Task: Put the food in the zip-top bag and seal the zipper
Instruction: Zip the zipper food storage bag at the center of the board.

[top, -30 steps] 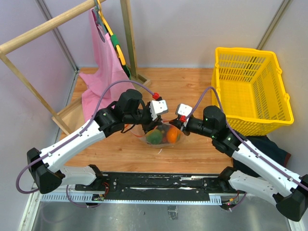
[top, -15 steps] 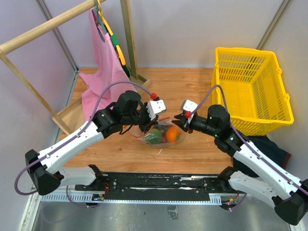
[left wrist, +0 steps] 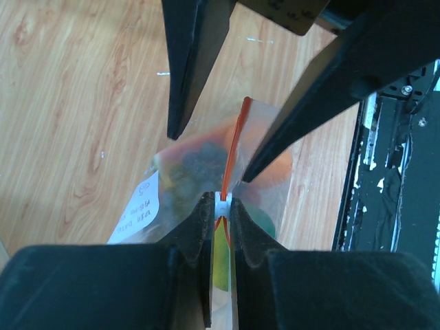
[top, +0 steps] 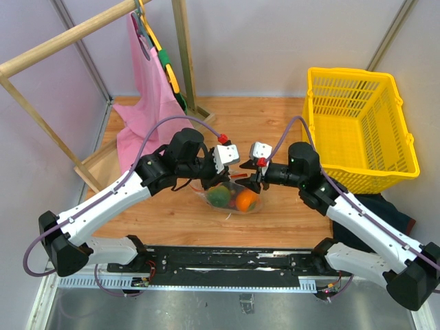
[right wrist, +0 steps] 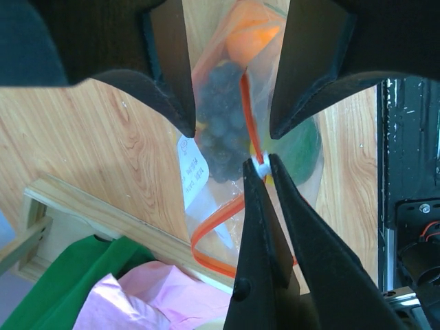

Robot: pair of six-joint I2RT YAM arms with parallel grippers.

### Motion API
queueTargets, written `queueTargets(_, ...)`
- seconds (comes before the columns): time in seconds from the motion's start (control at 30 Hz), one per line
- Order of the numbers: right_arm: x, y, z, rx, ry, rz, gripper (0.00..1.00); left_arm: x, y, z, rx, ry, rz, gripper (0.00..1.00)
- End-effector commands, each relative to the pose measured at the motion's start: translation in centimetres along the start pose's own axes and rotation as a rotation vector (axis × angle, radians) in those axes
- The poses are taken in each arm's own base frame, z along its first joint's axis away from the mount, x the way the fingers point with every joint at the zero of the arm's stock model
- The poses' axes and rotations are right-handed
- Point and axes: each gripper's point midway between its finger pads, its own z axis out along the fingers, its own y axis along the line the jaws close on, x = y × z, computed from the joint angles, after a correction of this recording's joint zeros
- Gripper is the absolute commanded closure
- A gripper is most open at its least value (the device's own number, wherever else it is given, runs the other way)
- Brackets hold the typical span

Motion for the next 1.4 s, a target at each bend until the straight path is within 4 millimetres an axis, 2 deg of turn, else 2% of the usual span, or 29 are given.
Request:
queueTargets(0.0,-1.7,-0.3,0.3,-0.040,-0.033,-0.034,0.56,-1.7,-0.3,-0.3,0.033,-0.046,0.030,1.00)
queueTargets(0.23,-1.3,0.3,0.8,-0.094,-0.010,-0.016,0.74,-1.8,-0.3,-0.4,0.030,-0.053,0.035,1.00)
queueTargets(0.3,-1.2,0.5,0.8,-0.105,-0.003,-0.011,0.82,-1.8,-0.3,-0.5,0.025,-0.052,0.037,1.00)
queueTargets(0.4,-1.1,0.5,0.8,-0.103,0.001,-0.008,0.98,-1.6,-0.1,-0.5,0.015,-0.047,0.033,1.00)
queueTargets(0.5,-1.3,0.3,0.3,-0.077,-0.003,-0.012,0.99,-1.2,0.2,-0.6,-0.012,-0.036,0.027,0.99)
queueTargets(0.77,-1.0,-2.2,-2.0,0.159,0.002,-0.017,0.99,-0.5,0.9,-1.2,-0.074,-0.018,0.005,0.96)
queueTargets(0.97,-0.6,-2.5,-3.0,0.213,0.016,-0.009,1.00,0.1,1.2,-1.4,-0.104,-0.002,-0.007,0.95)
queueTargets(1.37,0.8,-4.7,-5.1,0.398,0.063,0.012,0.99,1.6,1.6,-2.7,-0.177,0.015,-0.026,0.94)
